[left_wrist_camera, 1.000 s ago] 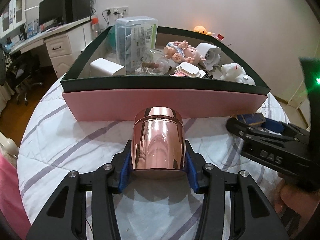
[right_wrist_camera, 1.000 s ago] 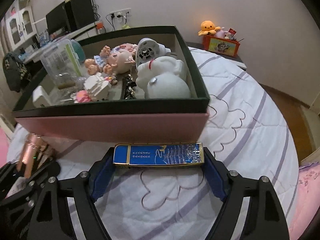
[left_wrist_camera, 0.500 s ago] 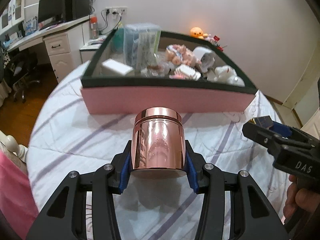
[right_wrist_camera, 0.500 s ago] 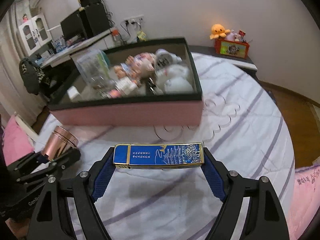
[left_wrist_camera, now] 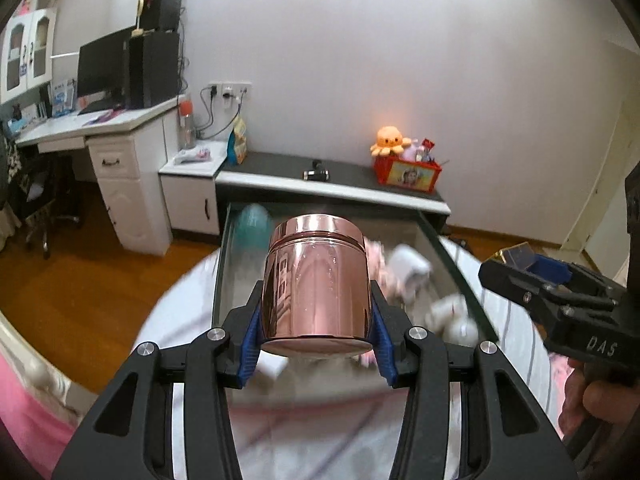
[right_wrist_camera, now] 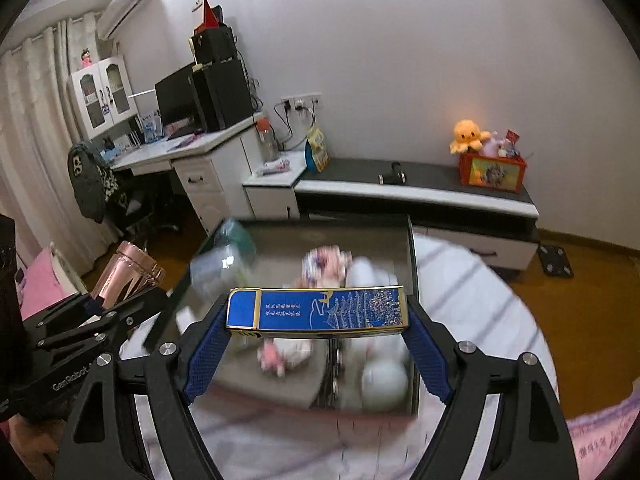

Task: Organize rigid objects
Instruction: 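Carry the cup and blue box into the tray box and open both tools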

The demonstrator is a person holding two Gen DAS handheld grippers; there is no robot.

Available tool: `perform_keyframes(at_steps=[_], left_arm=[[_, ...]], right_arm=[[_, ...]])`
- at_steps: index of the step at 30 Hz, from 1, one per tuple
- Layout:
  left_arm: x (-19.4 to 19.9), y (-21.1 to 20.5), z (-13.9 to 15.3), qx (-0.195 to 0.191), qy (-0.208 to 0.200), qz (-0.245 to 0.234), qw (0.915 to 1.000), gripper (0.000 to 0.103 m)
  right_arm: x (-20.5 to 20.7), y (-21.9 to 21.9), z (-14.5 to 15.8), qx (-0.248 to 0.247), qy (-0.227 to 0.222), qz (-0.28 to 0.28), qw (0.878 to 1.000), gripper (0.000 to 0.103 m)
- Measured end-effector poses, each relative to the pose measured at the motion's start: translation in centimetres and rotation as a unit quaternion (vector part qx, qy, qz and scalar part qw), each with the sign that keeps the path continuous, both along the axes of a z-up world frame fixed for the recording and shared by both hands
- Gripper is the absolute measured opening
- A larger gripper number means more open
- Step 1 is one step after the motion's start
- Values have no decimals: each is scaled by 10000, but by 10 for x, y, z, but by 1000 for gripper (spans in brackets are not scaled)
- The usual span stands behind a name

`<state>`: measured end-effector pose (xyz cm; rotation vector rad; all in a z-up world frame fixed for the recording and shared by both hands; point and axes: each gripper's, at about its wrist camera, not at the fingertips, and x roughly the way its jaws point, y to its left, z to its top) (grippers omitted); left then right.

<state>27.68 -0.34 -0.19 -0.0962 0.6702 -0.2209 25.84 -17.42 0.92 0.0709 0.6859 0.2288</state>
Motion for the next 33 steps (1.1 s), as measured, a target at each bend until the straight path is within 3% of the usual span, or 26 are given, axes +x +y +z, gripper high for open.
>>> perform_keyframes(at_steps=[6,12,22,26,28,30,33], left_arm=[[62,-8,11,-11,-24,17,10000,47],[108,-23,-5,15,176,-22,9998,47],[142,-39,-35,204,564,-65,9982,48],[142,-28,-34,289,503,270,9980,87],[137,-22,-31,153,411,273,9987,101],[129,-18,-26,169,269,356,9989,102],[119,-13,-21,218,210,441,9986,102]], right_arm=[[57,-5,1,50,66,-27,10000,83],[96,-17,-17,110,287,-152,9994,83],[135,-21,-45,102,640,-172,9977,83],[145,-20,-55,153,856,-79,9962,85],[145,-21,-58,214,897,-107,9957,95],[142,-21,-58,224,876,-173,9958,103],[133,-21,-54,400,854,-194,9954,103]])
